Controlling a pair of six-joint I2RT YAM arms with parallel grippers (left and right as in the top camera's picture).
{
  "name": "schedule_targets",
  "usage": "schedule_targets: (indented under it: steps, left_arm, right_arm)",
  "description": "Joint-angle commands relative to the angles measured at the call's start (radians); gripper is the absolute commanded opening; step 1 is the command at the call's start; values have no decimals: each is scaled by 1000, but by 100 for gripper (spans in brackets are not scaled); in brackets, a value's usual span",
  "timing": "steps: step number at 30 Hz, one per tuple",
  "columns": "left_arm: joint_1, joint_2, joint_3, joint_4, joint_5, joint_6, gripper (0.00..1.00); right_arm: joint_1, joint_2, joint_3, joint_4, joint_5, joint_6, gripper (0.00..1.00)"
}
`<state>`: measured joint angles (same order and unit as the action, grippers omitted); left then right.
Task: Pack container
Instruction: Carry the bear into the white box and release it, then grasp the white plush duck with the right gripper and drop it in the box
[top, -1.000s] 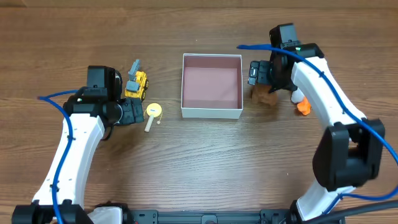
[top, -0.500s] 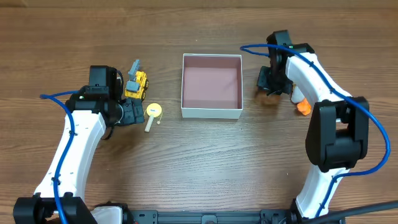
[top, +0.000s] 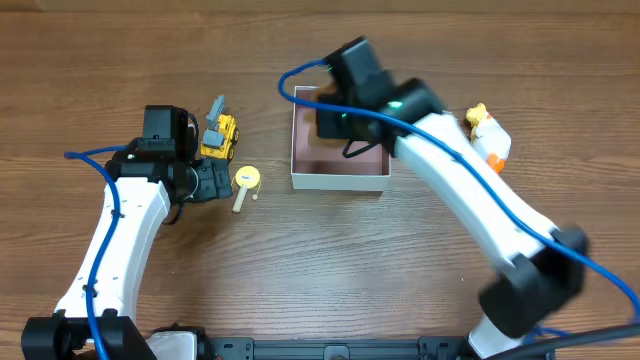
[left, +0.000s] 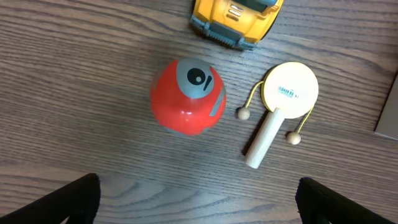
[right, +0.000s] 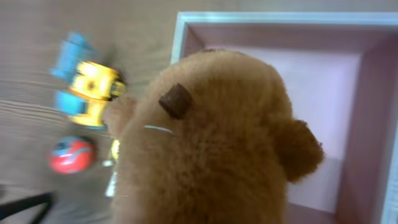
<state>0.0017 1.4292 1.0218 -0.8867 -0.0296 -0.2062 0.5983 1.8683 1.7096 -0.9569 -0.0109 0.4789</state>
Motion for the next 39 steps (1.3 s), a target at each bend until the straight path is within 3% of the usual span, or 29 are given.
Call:
schedule_targets:
  steps: [1,4,5,6,7,8,10,16,20,22,24,28,31,39]
  left_arm:
    - [-2,7,23,1,-4,16,100]
    - [-2,7,23,1,-4,16,100]
    - [-2,7,23,1,-4,16,100]
    - [-2,7,23,2,-4,16,100]
    - [-2,7,23,1,-4,16,100]
    - [-2,7,23,1,-4,16,100]
    - [-2,7,23,1,-4,16,100]
    - [-2,7,23,1,-4,16,100]
    - [-2,7,23,1,-4,16,100]
    - [-2,7,23,1,-4,16,100]
    - [-2,7,23,1,-4,16,100]
    - [-2,7,23,1,-4,16,100]
    - [-2,7,23,2,-4,16,100]
    - [-2,7,23,1,-4,16,100]
  right_arm:
    - [-1,103,-7,64,10,31,4]
    - [2,181,-7,97,8,31,4]
    - [5,198,-7,104,9,31,8]
    - [6,210,-7,110,9,31,27]
    - [6,220,-7,119,9,31,60]
    - [6,224,-7,132,9,22,69]
    - [6,222,-7,181,9,-27,78]
    - [2,206,8,196,21,-192,82]
    - [0,95,50,135,150,-198,82]
    - [-13,10,61,90,187,-195,88]
    - [-68,-91,61,18,213,-191,91]
    - [-319,-175,61,-119,212,-191,86]
    - [-560,-134,0,-149,94,-192,87]
    - [-732,60,-142,-52,46,-192,90]
